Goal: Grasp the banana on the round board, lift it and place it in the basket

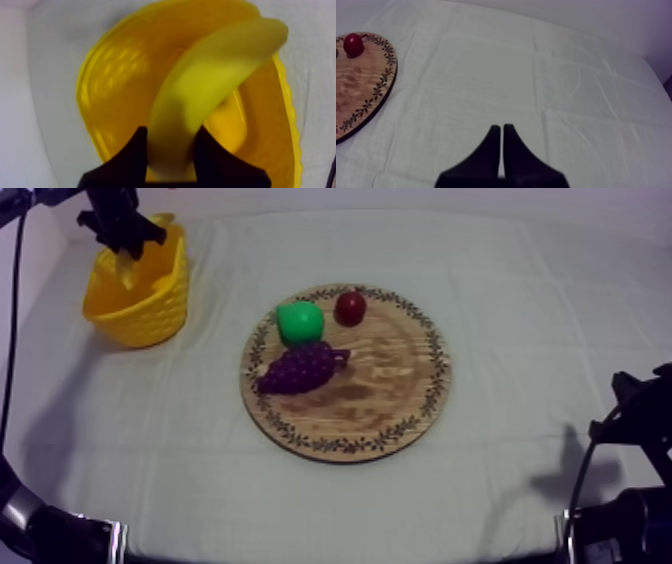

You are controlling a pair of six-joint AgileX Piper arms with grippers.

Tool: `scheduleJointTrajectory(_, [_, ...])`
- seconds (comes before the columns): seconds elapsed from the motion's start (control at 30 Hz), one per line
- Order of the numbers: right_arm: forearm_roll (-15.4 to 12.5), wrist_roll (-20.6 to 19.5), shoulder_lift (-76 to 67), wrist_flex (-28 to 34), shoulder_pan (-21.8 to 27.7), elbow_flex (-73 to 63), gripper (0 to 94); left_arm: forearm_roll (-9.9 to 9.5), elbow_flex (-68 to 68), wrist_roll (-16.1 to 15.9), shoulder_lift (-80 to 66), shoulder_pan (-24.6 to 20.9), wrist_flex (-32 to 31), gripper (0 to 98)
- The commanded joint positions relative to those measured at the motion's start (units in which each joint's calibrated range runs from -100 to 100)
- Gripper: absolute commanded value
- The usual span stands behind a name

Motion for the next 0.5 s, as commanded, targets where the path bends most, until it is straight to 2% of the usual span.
scheduleJointTrajectory(0.0, [0.01,0.00,-0.02,-0.01,0.00,-0.03,0.3,0.37,1.02,0.47,0.59,-0.09,-0.91,20.6])
scheduleJointTrajectory(0.2, [0.01,0.00,-0.02,-0.01,0.00,-0.03,0.3,1.54,4.21,1.54,2.27,-0.70,-4.88,20.9])
scheduleJointTrajectory(0.47, [0.01,0.00,-0.02,-0.01,0.00,-0.03,0.3,2.85,6.03,1.36,2.00,-2.06,-7.96,25.3])
